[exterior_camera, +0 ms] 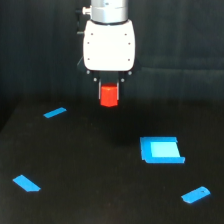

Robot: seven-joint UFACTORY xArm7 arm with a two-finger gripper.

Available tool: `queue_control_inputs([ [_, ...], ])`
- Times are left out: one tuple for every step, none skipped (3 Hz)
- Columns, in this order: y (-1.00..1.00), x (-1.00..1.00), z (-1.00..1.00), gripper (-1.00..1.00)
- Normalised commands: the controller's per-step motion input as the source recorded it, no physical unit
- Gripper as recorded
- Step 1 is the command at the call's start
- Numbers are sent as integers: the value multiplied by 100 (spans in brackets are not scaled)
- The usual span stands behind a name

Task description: Pick up the red object from the table

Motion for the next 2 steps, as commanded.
queue_control_inputs([
  [0, 2, 9, -95],
  [2, 5, 21, -93],
])
